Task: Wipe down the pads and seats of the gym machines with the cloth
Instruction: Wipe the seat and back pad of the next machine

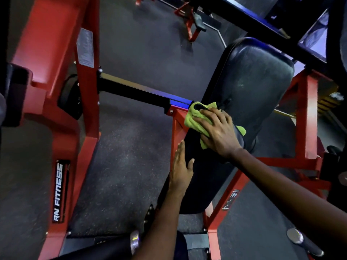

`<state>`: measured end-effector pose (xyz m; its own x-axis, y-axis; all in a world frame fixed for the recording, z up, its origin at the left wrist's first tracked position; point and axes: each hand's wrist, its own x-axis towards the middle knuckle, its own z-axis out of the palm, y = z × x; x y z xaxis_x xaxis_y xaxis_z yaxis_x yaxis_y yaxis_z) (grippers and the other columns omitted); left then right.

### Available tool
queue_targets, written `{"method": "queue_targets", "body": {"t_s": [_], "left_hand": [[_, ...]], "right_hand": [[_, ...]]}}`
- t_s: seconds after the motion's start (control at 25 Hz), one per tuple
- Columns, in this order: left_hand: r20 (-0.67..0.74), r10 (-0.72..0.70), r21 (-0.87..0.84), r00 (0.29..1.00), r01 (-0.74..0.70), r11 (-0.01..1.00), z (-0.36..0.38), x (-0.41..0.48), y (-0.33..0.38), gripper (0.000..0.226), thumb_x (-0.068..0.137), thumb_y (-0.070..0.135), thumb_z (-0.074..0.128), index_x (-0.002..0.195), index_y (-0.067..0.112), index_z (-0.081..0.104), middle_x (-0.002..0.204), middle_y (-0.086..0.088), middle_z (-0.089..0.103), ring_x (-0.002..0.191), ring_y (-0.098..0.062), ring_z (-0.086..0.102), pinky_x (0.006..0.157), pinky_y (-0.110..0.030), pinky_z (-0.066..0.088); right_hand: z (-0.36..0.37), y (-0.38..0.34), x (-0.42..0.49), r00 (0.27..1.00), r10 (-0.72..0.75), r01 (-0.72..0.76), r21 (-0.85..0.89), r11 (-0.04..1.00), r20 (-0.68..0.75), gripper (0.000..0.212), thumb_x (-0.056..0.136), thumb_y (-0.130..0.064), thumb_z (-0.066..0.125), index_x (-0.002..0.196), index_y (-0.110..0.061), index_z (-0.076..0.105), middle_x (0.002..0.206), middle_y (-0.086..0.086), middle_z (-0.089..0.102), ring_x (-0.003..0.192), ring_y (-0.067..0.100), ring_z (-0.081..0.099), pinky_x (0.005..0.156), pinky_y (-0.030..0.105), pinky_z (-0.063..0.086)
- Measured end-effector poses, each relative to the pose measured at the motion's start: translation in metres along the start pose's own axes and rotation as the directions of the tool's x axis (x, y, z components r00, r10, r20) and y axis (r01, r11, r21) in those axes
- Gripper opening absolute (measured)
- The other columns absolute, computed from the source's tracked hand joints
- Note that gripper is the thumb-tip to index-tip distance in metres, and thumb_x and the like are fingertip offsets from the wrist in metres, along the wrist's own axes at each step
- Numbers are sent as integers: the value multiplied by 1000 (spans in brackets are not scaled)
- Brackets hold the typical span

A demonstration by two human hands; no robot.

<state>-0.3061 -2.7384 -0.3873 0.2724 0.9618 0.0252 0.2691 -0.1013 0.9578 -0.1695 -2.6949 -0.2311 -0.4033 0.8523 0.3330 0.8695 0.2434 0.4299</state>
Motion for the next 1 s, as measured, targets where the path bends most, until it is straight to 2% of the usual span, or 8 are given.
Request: {"method": "queue_targets", "body": {"t_s": [0.12, 0.24, 0.32, 0.48, 0.64, 0.72, 0.88, 1.0], "left_hand": [[-58, -11, -26, 998, 9, 1000, 11, -15, -23, 77, 101, 38, 56, 160, 31, 8, 165, 9, 13, 152, -12, 18, 119, -27, 23], [-63, 47, 44, 997, -45, 998, 16, -23, -39, 79, 102, 39, 54, 160, 36, 1, 166, 11, 11, 151, -10, 17, 112, -27, 32], [-54, 64, 76, 996, -60, 995, 14, -22, -41, 82, 101, 37, 56, 159, 39, -2, 165, 12, 13, 150, -8, 19, 107, -26, 35], [0, 50, 128, 999, -50, 991, 8, -21, -41, 88, 99, 31, 59, 159, 37, -4, 166, 2, 18, 150, -15, 26, 107, -35, 43], [44, 5, 228, 999, -15, 974, 0, -21, -34, 87, 99, 28, 58, 159, 35, -5, 164, -8, 23, 146, -25, 35, 107, -39, 43], [59, -29, 264, 998, 13, 964, -6, -21, -27, 86, 100, 24, 56, 159, 33, -6, 165, -10, 19, 145, -29, 36, 107, -42, 44], [9, -80, 335, 997, 73, 939, -21, -18, -5, 75, 102, 19, 50, 161, 21, 3, 167, -10, 11, 148, -31, 28, 113, -44, 36], [30, -91, 517, 995, 63, 854, -39, -18, 7, 63, 102, 20, 49, 157, 12, 21, 166, -16, 11, 149, -33, 24, 116, -43, 30]], "right_hand": [[-12, 12, 18, 999, -45, 46, -27, 999, 9, 58, 83, -33, 70, 139, -24, 60, 145, 5, 54, 135, 32, 42, 106, 50, 34], [-16, 9, 36, 993, 109, -110, -18, 994, -36, 53, 83, -38, 67, 135, -25, 61, 142, 4, 53, 131, 31, 41, 102, 48, 34], [-9, -2, 32, 989, 136, -138, -22, 990, -60, 51, 86, -40, 64, 134, -24, 61, 142, 4, 54, 130, 31, 40, 101, 47, 33], [5, -11, 13, 1000, 30, -30, -13, 999, -5, 46, 88, -36, 66, 132, -23, 62, 141, 4, 55, 131, 31, 43, 102, 47, 30], [10, -14, 3, 984, -164, 169, -62, 984, 76, 52, 82, -34, 72, 132, -21, 62, 140, 5, 55, 130, 30, 45, 100, 47, 31], [5, -8, 10, 983, -166, 172, -75, 982, 77, 54, 81, -36, 74, 131, -22, 63, 139, 5, 55, 128, 30, 44, 99, 48, 32], [3, -12, 16, 999, -37, 38, -58, 998, 32, 54, 81, -34, 73, 132, -22, 60, 139, 5, 54, 129, 30, 43, 101, 47, 28], [3, -16, 15, 995, -84, 86, -38, 996, 61, 50, 83, -32, 72, 131, -20, 60, 139, 8, 54, 129, 34, 45, 101, 51, 29]]}}
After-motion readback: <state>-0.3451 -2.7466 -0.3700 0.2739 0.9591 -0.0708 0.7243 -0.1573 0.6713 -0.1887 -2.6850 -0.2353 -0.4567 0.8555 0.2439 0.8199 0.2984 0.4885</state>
